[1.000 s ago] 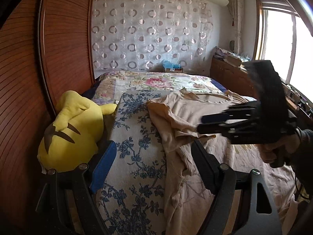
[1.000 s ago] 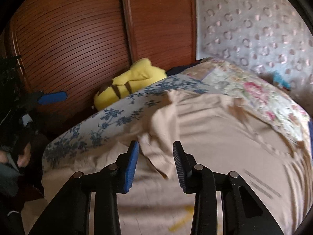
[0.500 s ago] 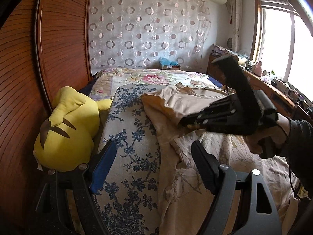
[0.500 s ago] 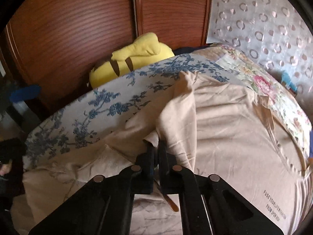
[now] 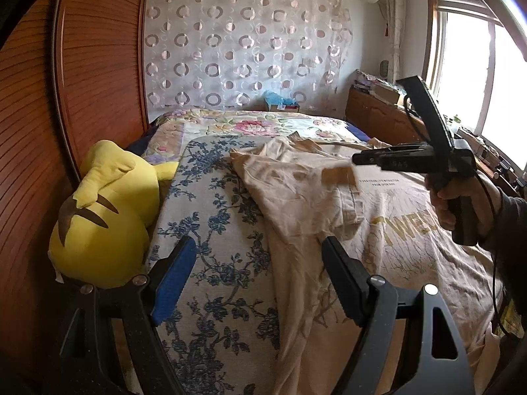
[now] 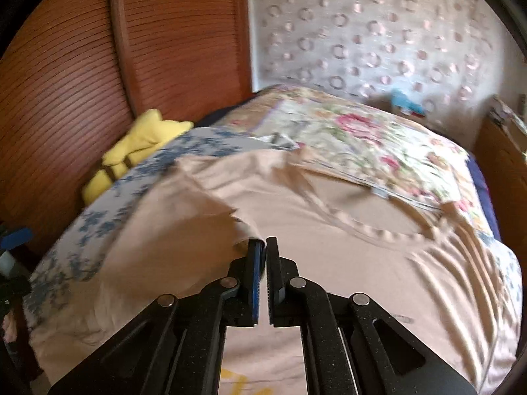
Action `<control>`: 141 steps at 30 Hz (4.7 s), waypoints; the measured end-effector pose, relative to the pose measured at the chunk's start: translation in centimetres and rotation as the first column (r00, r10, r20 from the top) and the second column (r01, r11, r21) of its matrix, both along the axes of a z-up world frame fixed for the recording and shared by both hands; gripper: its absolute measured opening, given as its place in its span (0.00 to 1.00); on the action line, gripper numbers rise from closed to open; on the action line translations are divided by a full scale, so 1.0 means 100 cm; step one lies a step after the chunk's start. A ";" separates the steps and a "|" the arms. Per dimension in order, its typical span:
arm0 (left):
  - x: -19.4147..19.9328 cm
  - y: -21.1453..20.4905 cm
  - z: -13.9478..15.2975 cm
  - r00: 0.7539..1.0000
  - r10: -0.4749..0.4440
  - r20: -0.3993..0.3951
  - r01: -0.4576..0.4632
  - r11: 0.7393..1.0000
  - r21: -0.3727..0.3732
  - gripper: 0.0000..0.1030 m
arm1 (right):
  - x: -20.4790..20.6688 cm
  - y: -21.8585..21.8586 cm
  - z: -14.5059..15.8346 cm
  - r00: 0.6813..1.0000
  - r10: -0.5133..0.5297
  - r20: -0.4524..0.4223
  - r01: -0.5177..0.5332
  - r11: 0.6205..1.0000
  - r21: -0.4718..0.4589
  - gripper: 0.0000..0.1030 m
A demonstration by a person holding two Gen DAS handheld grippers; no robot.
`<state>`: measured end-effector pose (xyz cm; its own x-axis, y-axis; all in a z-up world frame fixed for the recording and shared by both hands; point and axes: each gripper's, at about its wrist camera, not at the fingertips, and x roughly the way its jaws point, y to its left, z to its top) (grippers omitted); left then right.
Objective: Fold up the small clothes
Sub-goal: 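Fold the grasped side inward over the shirt body and open both grippers, then move the right gripper to the opposite side edge of the shirt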
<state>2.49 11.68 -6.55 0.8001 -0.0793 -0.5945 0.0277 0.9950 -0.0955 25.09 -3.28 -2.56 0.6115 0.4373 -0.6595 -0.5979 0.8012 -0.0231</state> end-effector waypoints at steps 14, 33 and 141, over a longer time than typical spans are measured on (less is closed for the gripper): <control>0.019 -0.035 -0.002 0.997 -0.076 -0.028 0.076 0.997 0.009 0.77 | -0.025 -0.075 -0.002 0.999 -0.015 -0.045 0.013 0.998 -0.060 0.46; 0.070 -0.068 -0.029 0.961 -0.165 -0.221 0.171 0.985 0.008 0.34 | -0.065 -0.155 -0.018 0.996 -0.069 -0.060 0.067 0.997 -0.035 0.46; 0.015 -0.154 -0.005 0.976 -0.216 0.013 0.215 0.976 0.034 0.77 | -0.118 -0.343 0.009 0.935 -0.353 -0.002 0.350 0.924 0.152 0.06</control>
<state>4.00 -3.70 -7.01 0.7760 -0.2316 -0.5867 0.2429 0.9681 -0.0609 13.26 -37.62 -1.68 0.7594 0.2823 -0.5862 -0.2780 0.9554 0.0999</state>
